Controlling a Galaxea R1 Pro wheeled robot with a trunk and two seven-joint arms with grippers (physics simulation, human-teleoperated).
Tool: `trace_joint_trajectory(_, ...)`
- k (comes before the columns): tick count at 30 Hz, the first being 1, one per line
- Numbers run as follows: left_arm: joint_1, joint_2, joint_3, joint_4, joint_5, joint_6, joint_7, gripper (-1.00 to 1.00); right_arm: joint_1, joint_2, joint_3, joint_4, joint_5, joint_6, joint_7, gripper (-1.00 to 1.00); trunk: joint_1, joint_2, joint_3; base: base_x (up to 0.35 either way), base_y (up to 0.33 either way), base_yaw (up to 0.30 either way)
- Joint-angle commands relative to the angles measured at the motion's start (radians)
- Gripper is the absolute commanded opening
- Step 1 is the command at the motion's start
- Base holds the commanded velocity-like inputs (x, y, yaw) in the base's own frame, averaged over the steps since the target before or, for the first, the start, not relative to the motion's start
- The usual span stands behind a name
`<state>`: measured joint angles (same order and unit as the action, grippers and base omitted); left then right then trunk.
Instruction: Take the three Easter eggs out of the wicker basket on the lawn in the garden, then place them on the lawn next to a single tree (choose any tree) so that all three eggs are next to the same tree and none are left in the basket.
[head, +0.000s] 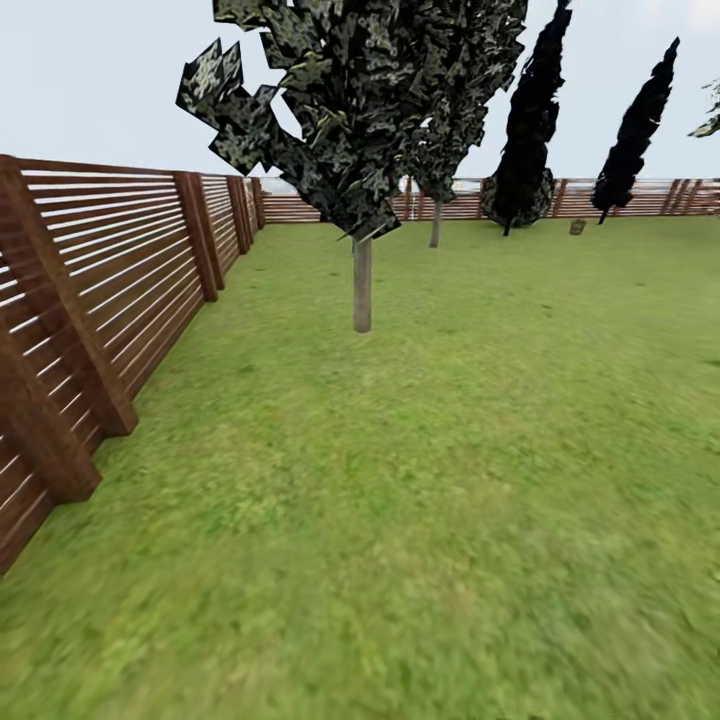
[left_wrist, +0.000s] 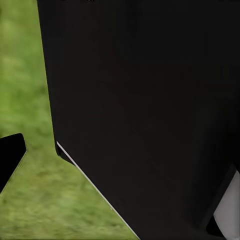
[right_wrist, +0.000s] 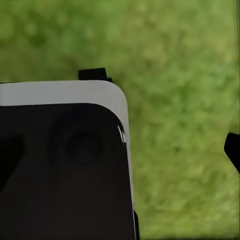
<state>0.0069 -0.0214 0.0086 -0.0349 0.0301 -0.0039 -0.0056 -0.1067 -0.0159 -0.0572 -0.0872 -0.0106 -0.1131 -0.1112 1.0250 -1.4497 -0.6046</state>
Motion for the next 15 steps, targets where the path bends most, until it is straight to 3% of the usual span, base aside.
trace_joint_trajectory(1, 0.001, 0.0, 0.001, -0.002, 0.003, -0.001, -0.001, 1.0, -0.001, 0.0, -0.005, 0.001, -0.001, -0.005, 0.0, 1.0, 0.0, 0.0, 0.0, 0.0, 0.0, -0.27)
trace_joint_trajectory(15, 0.001, 0.0, 0.001, -0.002, 0.003, 0.0, -0.001, 1.0, -0.001, 0.001, -0.004, 0.001, 0.001, -0.005, 0.001, 1.0, 0.0, 0.0, 0.012, 0.0, 0.0, -0.27)
